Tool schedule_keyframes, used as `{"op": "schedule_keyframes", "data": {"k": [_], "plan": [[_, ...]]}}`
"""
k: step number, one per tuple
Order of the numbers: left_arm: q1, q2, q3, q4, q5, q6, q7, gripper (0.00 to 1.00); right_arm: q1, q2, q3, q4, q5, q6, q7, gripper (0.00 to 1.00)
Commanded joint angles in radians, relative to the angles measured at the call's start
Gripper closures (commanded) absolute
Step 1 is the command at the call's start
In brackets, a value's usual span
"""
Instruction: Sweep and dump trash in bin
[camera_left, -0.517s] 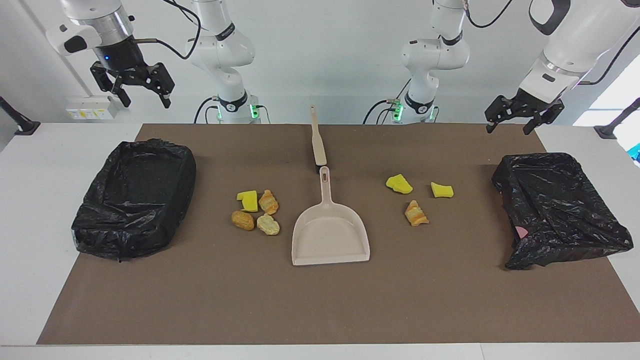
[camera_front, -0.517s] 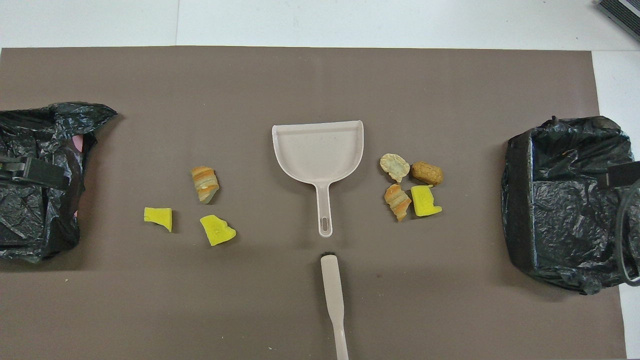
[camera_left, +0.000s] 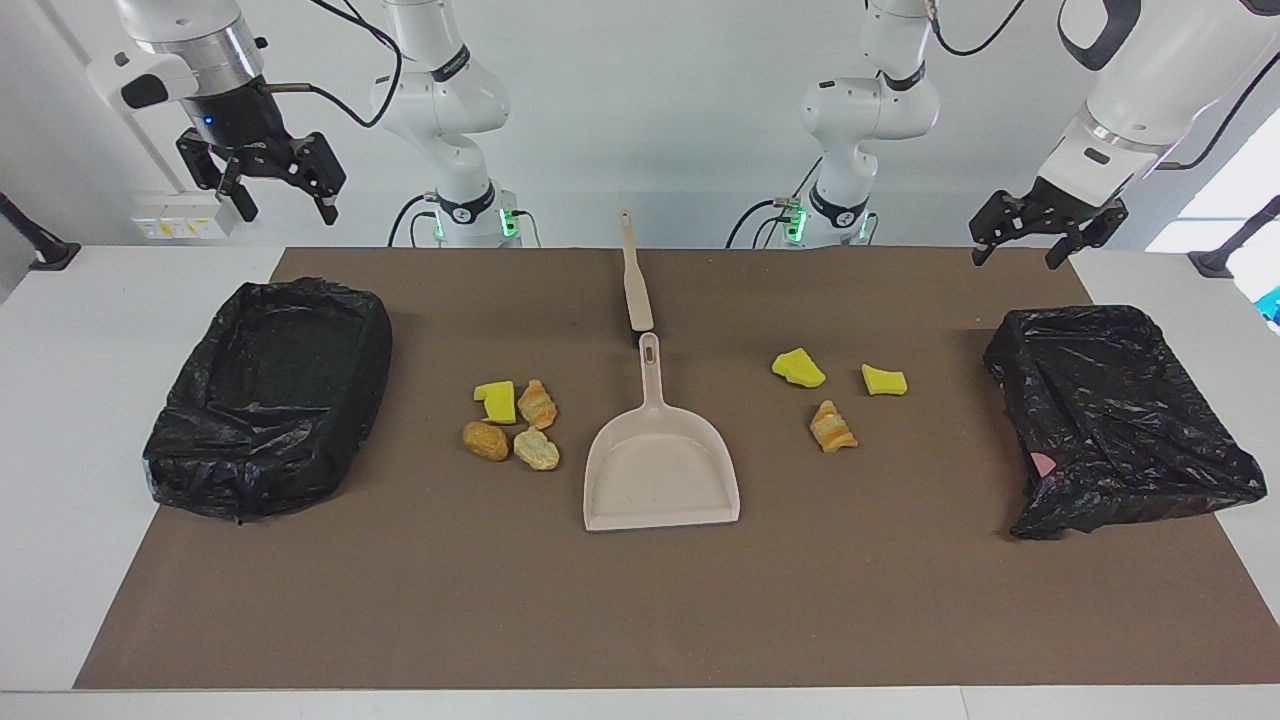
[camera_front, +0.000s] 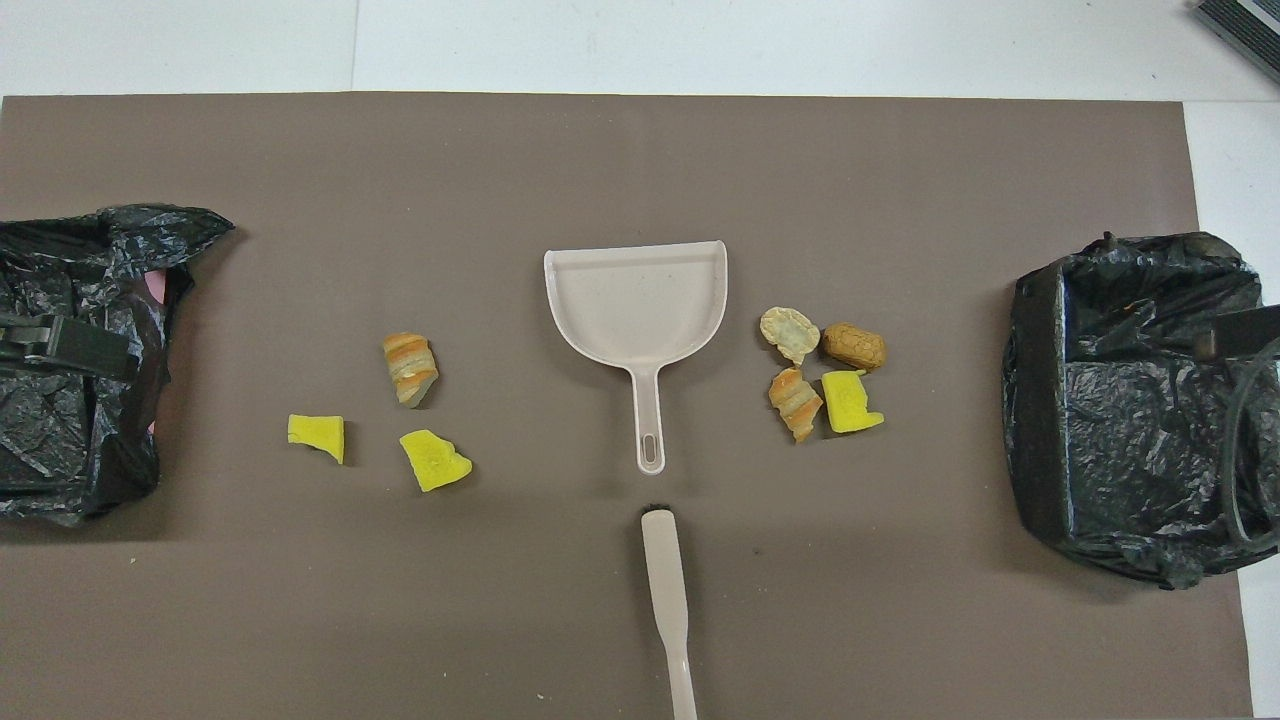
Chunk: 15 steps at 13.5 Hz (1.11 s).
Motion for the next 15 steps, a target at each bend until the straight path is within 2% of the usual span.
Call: {"op": "schedule_keyframes", "data": {"k": [1, 15], "plan": [[0.011, -0.002, -0.007, 0.002, 0.010, -0.019, 0.009, 0.00, -0.011, -0.002, 0.005, 0.003, 0.003, 0.000, 0.025, 0.00], [0.003, -0.028, -0.008, -0.036, 0.007, -0.004, 0.017, 0.00, -0.011, -0.005, 0.005, 0.002, 0.001, -0.009, 0.023, 0.00]]}}
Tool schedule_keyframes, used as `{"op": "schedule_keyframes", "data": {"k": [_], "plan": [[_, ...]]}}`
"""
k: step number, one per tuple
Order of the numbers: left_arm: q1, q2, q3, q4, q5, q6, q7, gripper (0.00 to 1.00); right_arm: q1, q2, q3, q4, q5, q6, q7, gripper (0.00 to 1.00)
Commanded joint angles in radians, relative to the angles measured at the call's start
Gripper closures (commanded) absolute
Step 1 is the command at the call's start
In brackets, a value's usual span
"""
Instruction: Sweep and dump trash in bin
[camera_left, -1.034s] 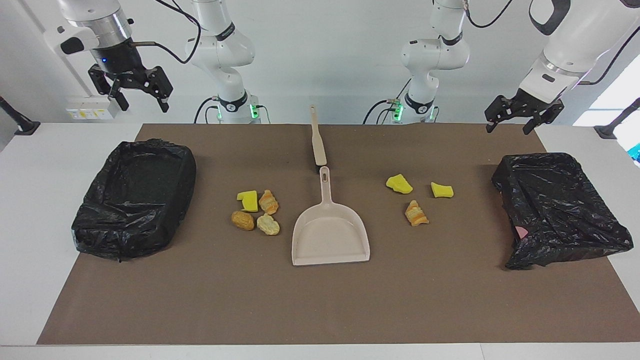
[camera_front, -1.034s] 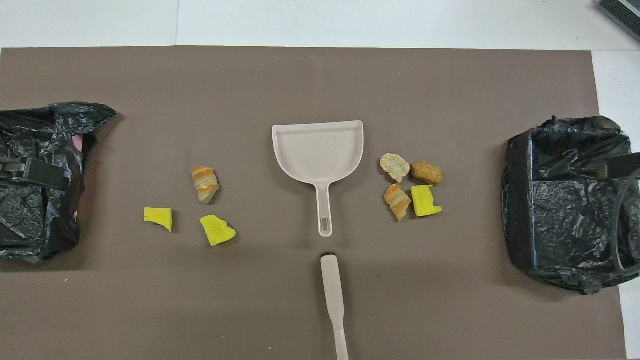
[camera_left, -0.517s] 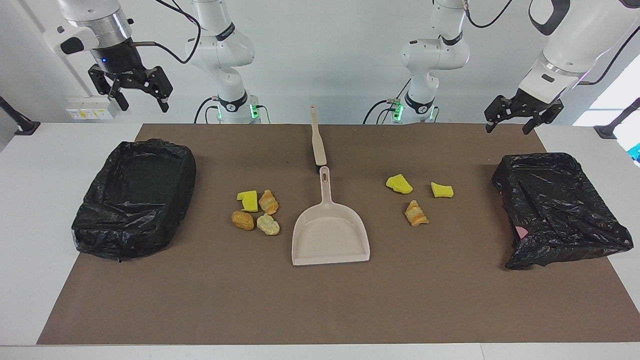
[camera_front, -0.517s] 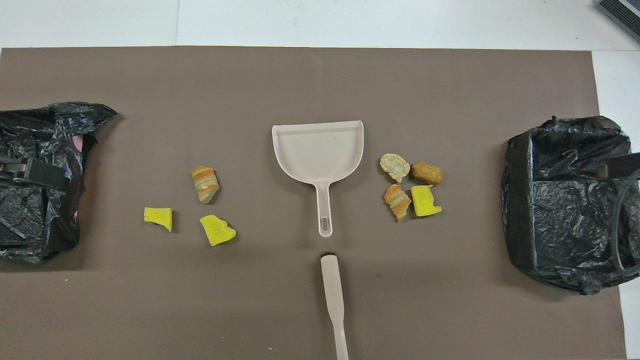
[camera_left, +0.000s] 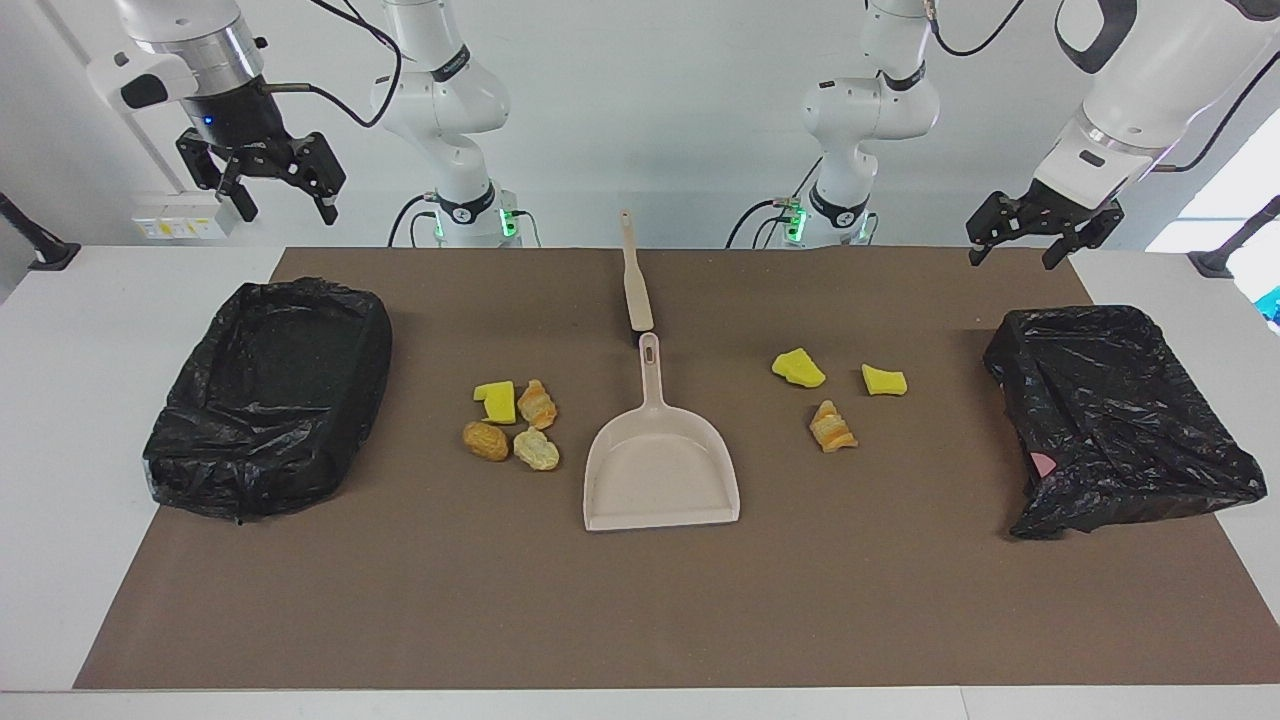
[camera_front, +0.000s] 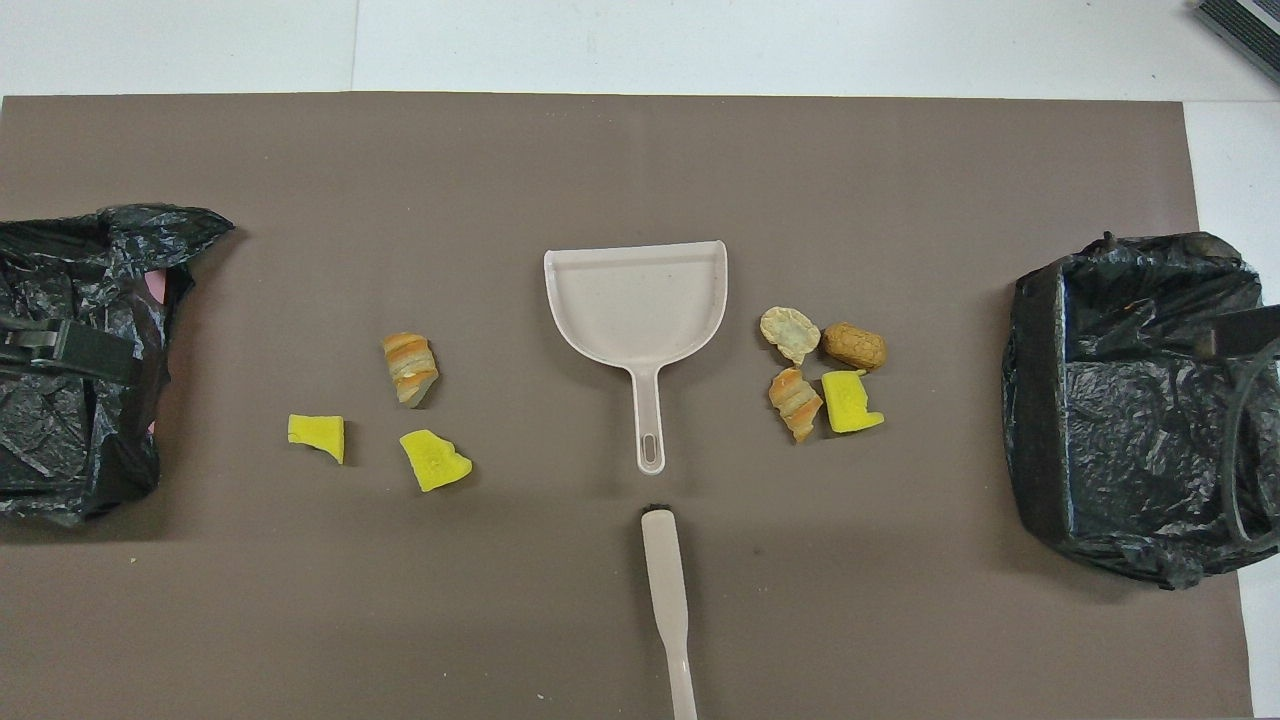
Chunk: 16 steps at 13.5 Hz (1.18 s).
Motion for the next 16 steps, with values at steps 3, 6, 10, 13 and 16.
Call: {"op": "schedule_keyframes", "data": {"k": [3, 6, 10, 13, 16], "plan": [[-0.005, -0.031, -0.004, -0.041, 0.005, 0.000, 0.006, 0.00, -0.009, -0.005, 0.005, 0.002, 0.001, -0.017, 0.023, 0.00], [-0.006, -0.042, -0.015, -0.073, 0.002, 0.032, 0.005, 0.00, -0.009, -0.007, 0.005, 0.000, 0.001, -0.023, 0.022, 0.00], [-0.029, -0.053, -0.018, -0.119, 0.002, 0.070, 0.003, 0.00, -0.009, -0.008, 0.003, 0.000, 0.001, -0.034, 0.020, 0.00], [-0.055, -0.057, -0.020, -0.160, -0.009, 0.109, 0.001, 0.00, -0.009, -0.008, 0.003, 0.000, 0.001, -0.037, 0.020, 0.00], [-0.103, -0.062, -0.020, -0.215, -0.020, 0.162, 0.000, 0.00, -0.011, -0.008, 0.003, -0.001, 0.001, -0.037, 0.019, 0.00]]}}
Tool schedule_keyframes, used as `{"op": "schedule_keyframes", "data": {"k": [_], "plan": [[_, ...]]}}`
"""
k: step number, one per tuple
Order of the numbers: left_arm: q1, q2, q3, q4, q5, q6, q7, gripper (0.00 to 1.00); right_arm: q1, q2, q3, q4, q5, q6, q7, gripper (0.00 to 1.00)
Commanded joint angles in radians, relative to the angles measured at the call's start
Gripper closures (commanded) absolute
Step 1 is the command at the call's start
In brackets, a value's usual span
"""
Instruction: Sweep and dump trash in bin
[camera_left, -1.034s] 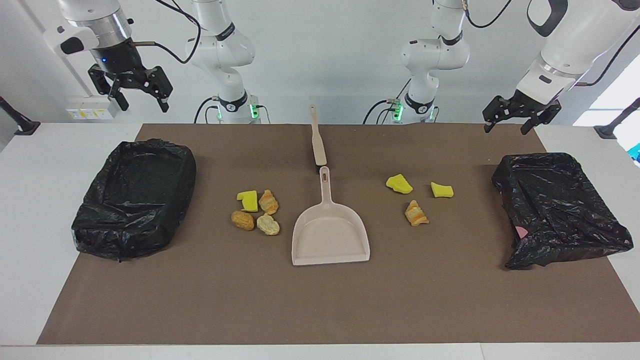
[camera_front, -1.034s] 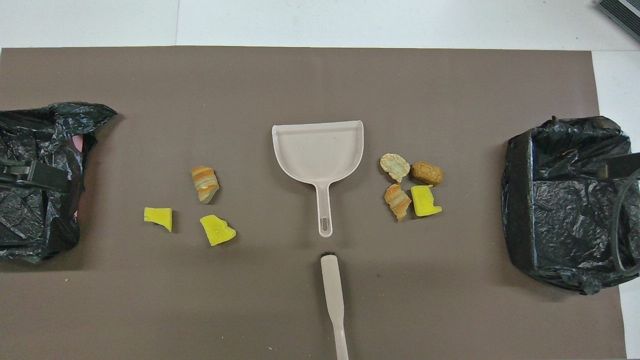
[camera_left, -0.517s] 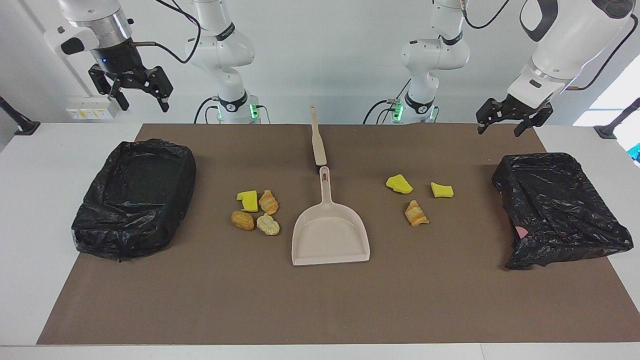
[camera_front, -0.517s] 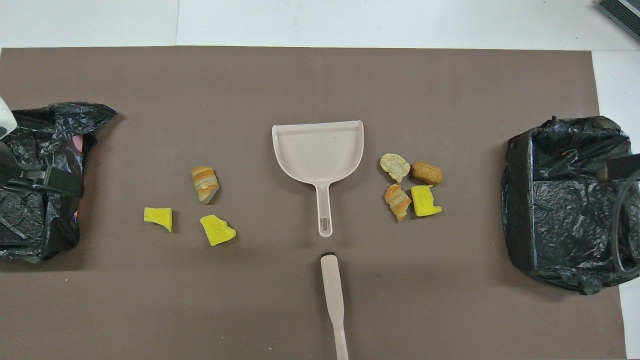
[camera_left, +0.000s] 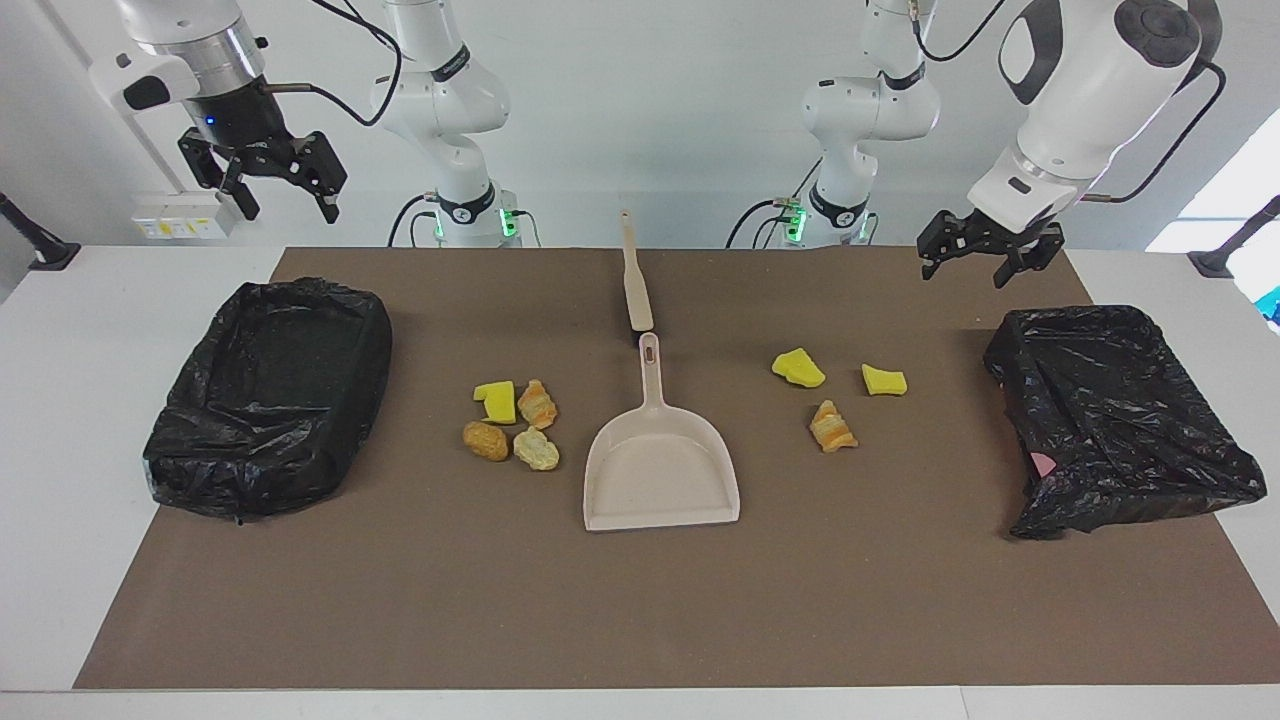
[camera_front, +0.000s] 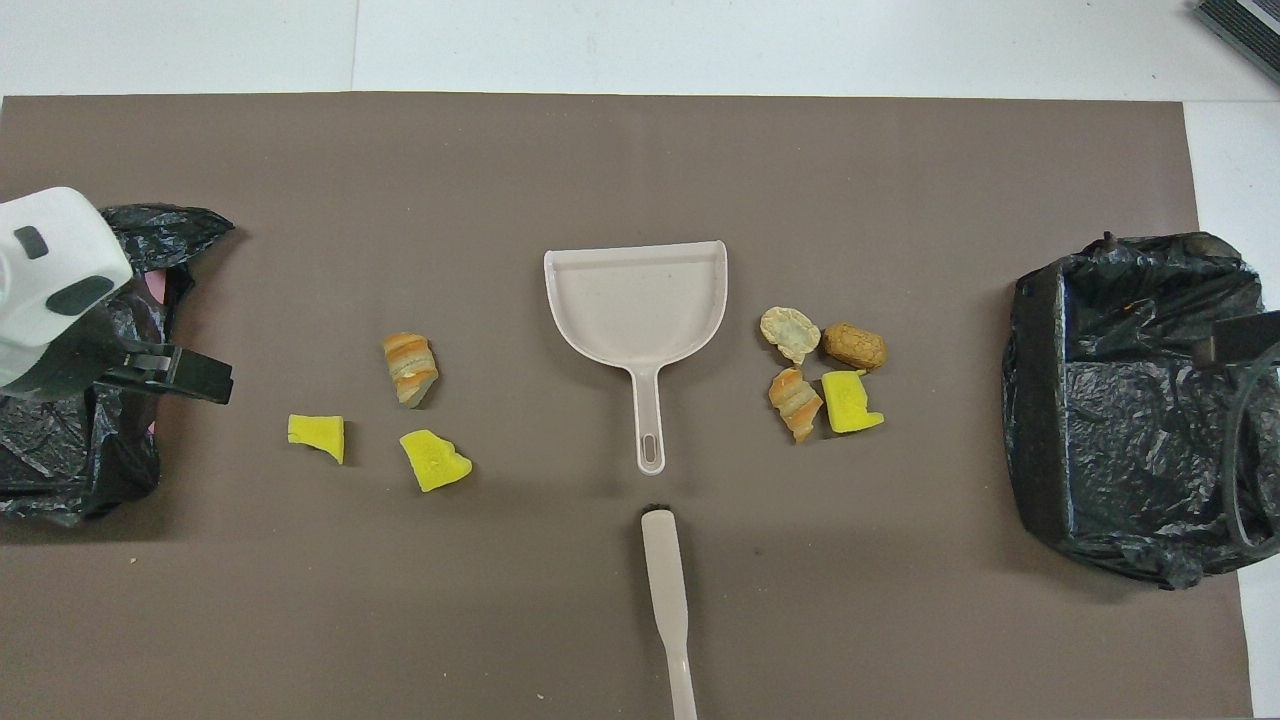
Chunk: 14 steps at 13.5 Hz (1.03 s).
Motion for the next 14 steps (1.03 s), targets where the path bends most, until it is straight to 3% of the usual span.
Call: {"op": "schedule_keyframes", "data": {"k": [1, 7, 9, 14], "plan": [[-0.055, -0.051, 0.010, -0.099, -0.011, 0.073, 0.000, 0.00, -0.011, -0.008, 0.004, 0.000, 0.001, -0.020, 0.017, 0.00], [-0.197, -0.114, 0.010, -0.308, -0.049, 0.216, -0.069, 0.00, -0.010, -0.008, 0.004, -0.003, -0.004, -0.019, 0.003, 0.00], [-0.278, -0.114, 0.010, -0.378, -0.050, 0.280, -0.115, 0.00, -0.004, -0.022, 0.005, -0.072, -0.001, 0.006, -0.020, 0.00], [-0.504, -0.095, 0.010, -0.495, -0.069, 0.420, -0.320, 0.00, 0.066, 0.062, 0.027, -0.185, 0.006, 0.219, -0.014, 0.00]]}}
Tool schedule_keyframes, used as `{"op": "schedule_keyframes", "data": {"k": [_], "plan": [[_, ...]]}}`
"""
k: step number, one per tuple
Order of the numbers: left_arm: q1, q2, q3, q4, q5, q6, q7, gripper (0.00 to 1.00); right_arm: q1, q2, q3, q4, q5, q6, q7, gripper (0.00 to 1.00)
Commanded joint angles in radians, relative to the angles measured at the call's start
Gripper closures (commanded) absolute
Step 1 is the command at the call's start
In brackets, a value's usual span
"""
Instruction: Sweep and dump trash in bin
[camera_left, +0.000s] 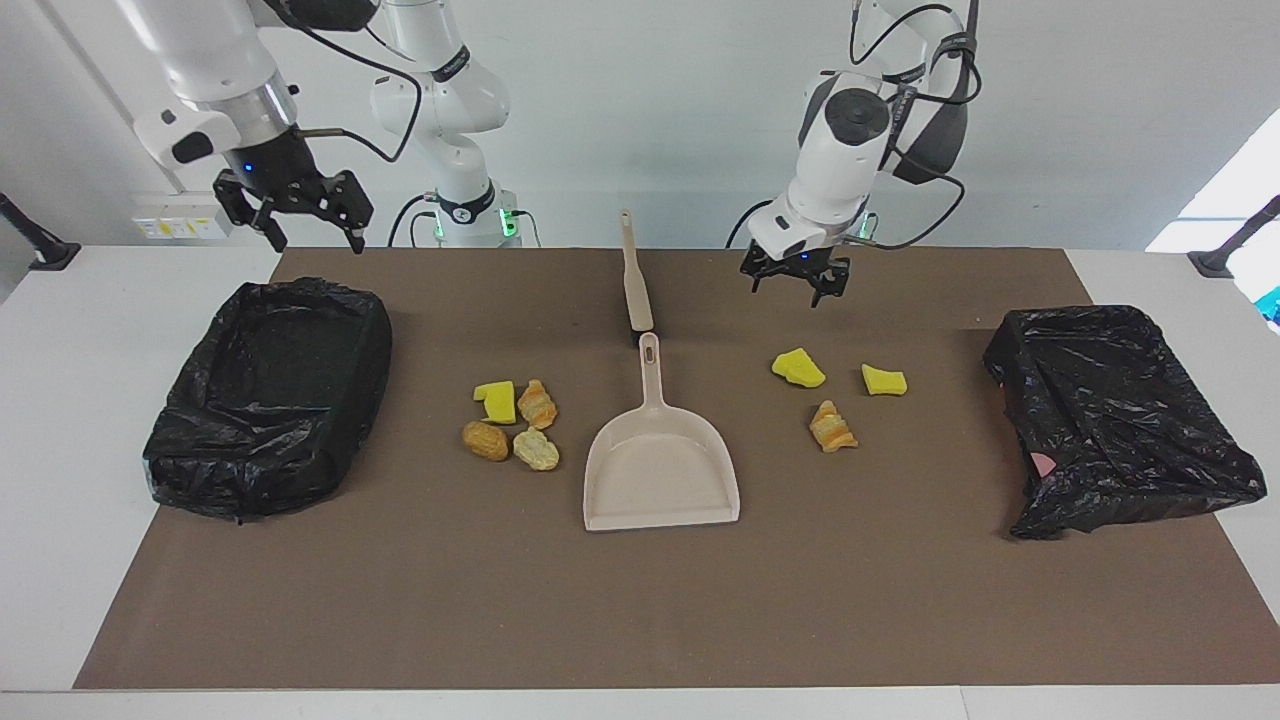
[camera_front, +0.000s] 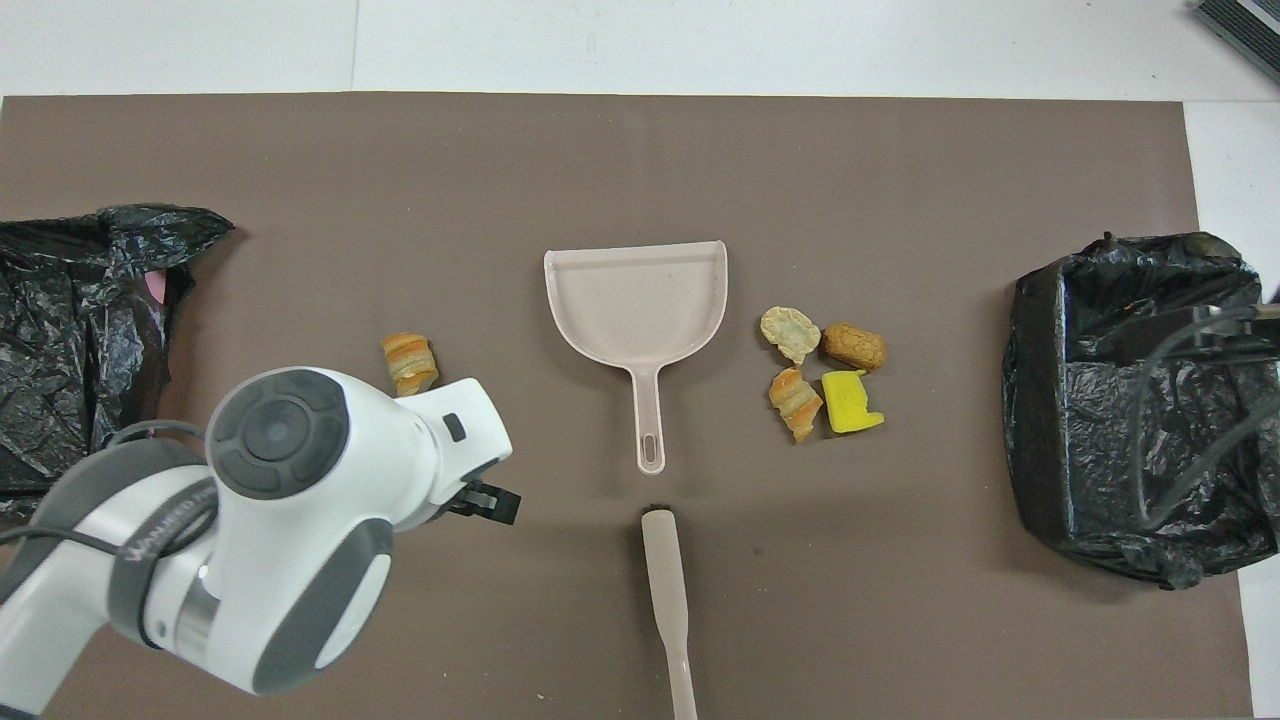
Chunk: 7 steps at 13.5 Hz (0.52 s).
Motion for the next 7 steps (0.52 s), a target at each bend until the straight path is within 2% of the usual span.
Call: {"op": "schedule_keyframes", "data": {"k": [1, 4, 7], "plan": [[-0.141, -0.012, 0.020, -0.097, -0.036, 0.106, -0.138, 0.00, 0.022, 0.056, 0.010, -0.051, 0.004, 0.074, -0.011, 0.00], [-0.318, 0.000, 0.020, -0.167, -0.047, 0.239, -0.377, 0.00, 0.054, 0.090, 0.013, -0.058, 0.004, 0.097, -0.005, 0.00], [-0.485, 0.048, 0.020, -0.189, -0.058, 0.346, -0.638, 0.00, 0.101, 0.156, 0.013, -0.058, 0.004, 0.151, 0.010, 0.00]]}}
